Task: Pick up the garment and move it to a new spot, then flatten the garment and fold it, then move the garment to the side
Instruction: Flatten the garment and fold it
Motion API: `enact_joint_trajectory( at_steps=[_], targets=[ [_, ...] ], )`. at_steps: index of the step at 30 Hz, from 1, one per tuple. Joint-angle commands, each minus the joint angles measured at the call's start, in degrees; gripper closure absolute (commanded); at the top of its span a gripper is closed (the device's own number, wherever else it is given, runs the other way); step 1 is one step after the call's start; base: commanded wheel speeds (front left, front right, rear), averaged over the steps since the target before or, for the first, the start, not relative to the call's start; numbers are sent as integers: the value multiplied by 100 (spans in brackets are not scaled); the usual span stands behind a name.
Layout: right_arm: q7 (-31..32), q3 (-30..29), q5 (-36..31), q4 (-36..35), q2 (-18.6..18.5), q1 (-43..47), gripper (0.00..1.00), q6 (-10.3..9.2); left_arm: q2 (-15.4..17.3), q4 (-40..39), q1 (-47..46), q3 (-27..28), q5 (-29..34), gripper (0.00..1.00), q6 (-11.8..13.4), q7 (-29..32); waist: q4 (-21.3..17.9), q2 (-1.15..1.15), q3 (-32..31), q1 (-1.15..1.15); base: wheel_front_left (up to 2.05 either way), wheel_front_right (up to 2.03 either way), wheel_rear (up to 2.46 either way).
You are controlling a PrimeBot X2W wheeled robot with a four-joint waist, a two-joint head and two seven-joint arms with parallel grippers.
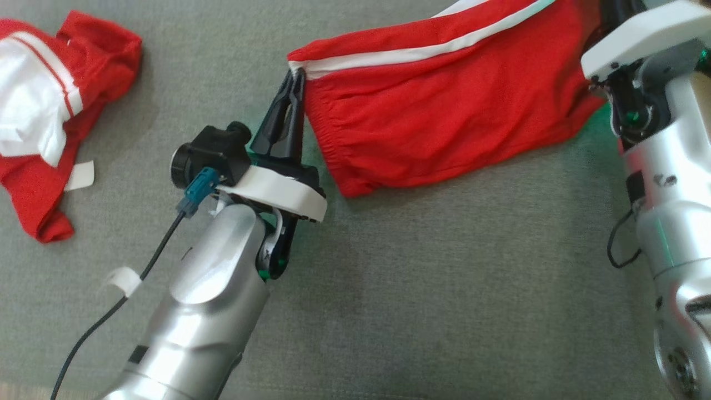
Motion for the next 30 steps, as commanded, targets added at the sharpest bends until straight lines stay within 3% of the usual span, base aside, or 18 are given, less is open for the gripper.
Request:
enact_joint_trajectory(
  at_steps=[1, 4, 5, 6, 7, 8, 18, 25, 30],
  targets=[
    [-104, 52, -81, -48, 41, -229, 100, -4, 82, -173, -165, 54, -77, 100, 78, -30, 141, 0, 174, -1, 0, 0, 0],
    [-248, 158, -282, 122, 33, -397, 100, -4, 82, -188, -213, -35, -184, 100, 152, -30, 167, 0, 246, -1, 0, 0, 0],
    [-335, 172, -354, 177, 16, -443, 64, -4, 82, -187, -216, -53, -203, 100, 177, -30, 171, 0, 262, -1, 0, 0, 0],
    [-446, 177, -426, 230, -5, -485, 7, -4, 82, -171, -212, -67, -212, 65, 209, -30, 176, 0, 272, -1, 0, 0, 0],
    [-547, 187, -489, 285, -17, -516, 0, -4, 82, -171, -198, -61, -222, 4, 249, -30, 179, 0, 273, -1, 0, 0, 0],
    [-643, 204, -544, 336, -24, -535, 0, -4, 82, -181, -173, -44, -217, 0, 296, -30, 177, 0, 266, -1, 0, 0, 0],
    [-1562, 422, -1348, 720, -258, -135, 0, -4, 82, -317, 589, 382, 317, 0, 569, -30, 89, 0, -186, -1, 0, 0, 0],
    [-1638, -25, -2198, 394, -269, 632, 0, -4, 82, -778, 1308, 846, 1033, 0, 781, -30, 2, 0, -532, -1, 0, 0, 0],
    [-1639, -134, -2672, 547, -236, 938, 0, -4, 82, -1092, 1707, 914, 1484, 0, 736, -30, 49, 0, -544, -1, 0, 0, 0]
  ],
)
